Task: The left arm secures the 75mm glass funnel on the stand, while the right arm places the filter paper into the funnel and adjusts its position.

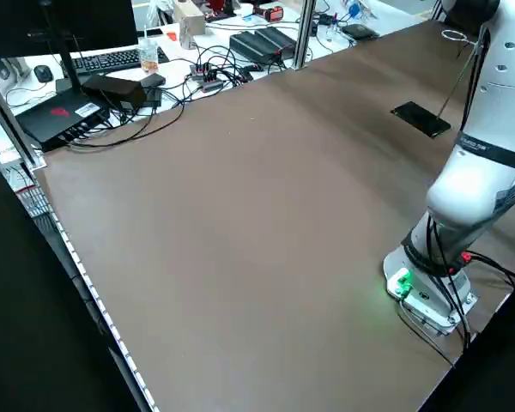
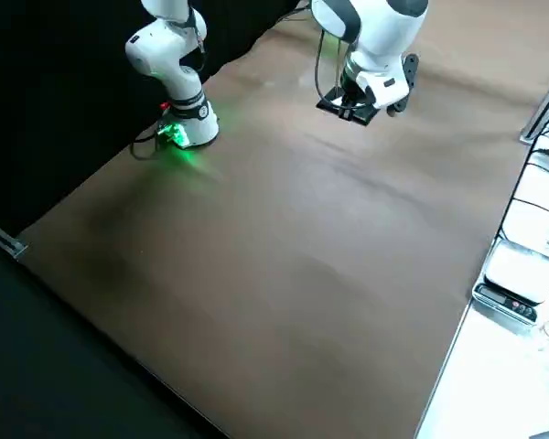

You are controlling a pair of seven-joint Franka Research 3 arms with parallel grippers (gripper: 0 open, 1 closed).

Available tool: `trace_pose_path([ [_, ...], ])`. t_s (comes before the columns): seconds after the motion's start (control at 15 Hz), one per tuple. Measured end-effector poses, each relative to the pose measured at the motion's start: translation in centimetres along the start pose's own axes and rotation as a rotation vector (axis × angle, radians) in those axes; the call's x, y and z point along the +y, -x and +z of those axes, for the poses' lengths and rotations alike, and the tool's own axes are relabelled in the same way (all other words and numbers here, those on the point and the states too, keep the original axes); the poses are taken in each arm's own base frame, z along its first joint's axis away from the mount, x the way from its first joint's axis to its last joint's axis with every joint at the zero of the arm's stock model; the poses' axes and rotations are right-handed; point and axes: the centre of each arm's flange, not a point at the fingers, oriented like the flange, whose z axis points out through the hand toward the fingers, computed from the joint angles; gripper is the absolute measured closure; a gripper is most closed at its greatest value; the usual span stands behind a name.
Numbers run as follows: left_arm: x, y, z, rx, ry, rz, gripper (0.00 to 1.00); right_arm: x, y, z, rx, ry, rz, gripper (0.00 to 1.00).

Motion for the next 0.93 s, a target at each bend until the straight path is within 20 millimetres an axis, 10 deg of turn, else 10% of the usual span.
trace_pose_path([
  [0.93, 1.9, 0.2, 4.3, -0.063, 0.095, 0.097, 0.97, -2.5, 0.5, -0.2, -0.040, -0.024, 0.013, 0.99],
])
